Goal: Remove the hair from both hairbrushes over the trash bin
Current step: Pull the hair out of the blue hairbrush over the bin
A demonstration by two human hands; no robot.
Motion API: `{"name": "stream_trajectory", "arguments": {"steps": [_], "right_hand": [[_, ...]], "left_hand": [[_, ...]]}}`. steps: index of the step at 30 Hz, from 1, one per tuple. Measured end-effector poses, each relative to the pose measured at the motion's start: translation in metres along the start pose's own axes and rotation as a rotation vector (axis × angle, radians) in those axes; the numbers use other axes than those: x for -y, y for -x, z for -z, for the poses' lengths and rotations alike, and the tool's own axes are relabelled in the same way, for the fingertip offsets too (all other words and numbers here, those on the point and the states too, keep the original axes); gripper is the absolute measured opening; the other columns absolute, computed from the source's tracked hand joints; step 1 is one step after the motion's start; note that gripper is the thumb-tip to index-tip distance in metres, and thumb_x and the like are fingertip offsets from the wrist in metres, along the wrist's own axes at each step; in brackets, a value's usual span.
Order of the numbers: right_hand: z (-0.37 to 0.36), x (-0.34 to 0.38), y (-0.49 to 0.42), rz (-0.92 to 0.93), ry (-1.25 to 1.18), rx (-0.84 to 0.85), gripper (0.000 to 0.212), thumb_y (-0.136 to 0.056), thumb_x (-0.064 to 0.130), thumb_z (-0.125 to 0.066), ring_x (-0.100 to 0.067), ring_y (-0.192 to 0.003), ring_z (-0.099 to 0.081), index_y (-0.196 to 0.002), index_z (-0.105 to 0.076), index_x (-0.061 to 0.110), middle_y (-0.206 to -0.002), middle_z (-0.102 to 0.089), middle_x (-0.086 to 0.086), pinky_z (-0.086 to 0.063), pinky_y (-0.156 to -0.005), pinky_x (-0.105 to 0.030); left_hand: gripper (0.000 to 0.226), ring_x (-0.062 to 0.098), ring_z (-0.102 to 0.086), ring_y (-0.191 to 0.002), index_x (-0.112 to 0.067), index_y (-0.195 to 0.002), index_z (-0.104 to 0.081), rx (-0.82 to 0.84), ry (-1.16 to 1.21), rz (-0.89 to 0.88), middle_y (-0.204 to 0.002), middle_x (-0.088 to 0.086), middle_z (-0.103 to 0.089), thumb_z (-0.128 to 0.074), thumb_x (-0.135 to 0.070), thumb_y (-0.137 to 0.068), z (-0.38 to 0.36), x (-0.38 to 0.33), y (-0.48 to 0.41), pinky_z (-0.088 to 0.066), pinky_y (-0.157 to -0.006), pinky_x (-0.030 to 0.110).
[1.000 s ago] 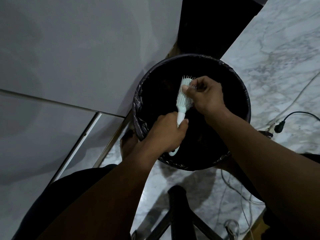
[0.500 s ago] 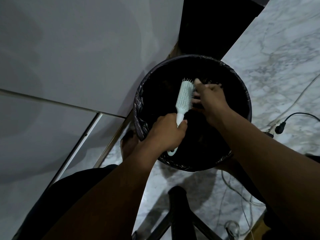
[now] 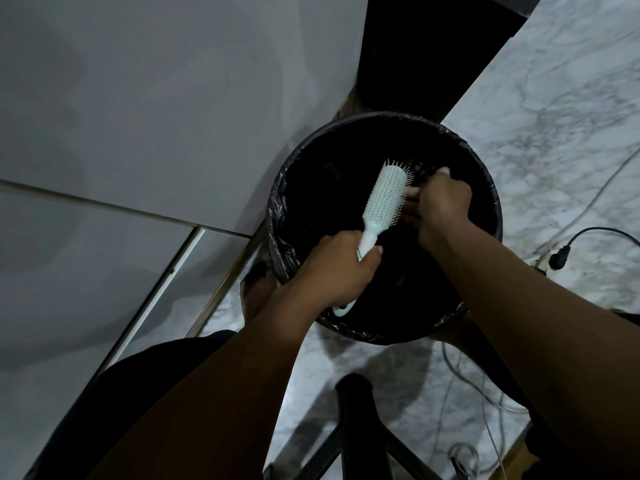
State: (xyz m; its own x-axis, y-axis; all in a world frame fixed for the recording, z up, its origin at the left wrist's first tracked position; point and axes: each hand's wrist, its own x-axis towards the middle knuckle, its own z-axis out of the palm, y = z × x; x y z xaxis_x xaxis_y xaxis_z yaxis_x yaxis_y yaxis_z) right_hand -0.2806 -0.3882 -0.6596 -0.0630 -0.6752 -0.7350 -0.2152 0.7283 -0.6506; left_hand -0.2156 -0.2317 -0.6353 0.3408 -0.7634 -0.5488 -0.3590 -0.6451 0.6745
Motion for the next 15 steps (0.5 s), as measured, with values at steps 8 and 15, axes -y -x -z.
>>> {"name": "stream_trajectory", "arguments": {"steps": [8, 15], "right_hand": [[-0.006, -0.014, 0.013, 0.234, 0.376, 0.388, 0.028, -0.085, 0.030, -0.075, -0.016, -0.071, -0.059, -0.091, -0.050, 0.021, -0.085, -0.060, -0.002, -0.055, -0.058, -0.034], [-0.002, -0.019, 0.011, 0.336, 0.450, 0.466, 0.022, -0.082, 0.016, -0.081, -0.012, -0.051, -0.058, -0.094, -0.067, 0.004, -0.064, -0.066, 0.001, -0.056, -0.055, -0.030]], "left_hand": [[0.035, 0.020, -0.063, -0.065, -0.019, -0.071, -0.053, -0.075, 0.027, 0.192, -0.068, -0.001, -0.061, -0.053, -0.041, -0.097, 0.006, 0.004, -0.007, -0.036, -0.051, 0.027], [0.031, 0.016, -0.063, -0.064, -0.020, -0.071, -0.054, -0.028, 0.026, 0.193, -0.069, -0.002, -0.063, -0.055, -0.039, -0.096, 0.004, 0.005, -0.006, -0.037, -0.050, 0.026]]}}
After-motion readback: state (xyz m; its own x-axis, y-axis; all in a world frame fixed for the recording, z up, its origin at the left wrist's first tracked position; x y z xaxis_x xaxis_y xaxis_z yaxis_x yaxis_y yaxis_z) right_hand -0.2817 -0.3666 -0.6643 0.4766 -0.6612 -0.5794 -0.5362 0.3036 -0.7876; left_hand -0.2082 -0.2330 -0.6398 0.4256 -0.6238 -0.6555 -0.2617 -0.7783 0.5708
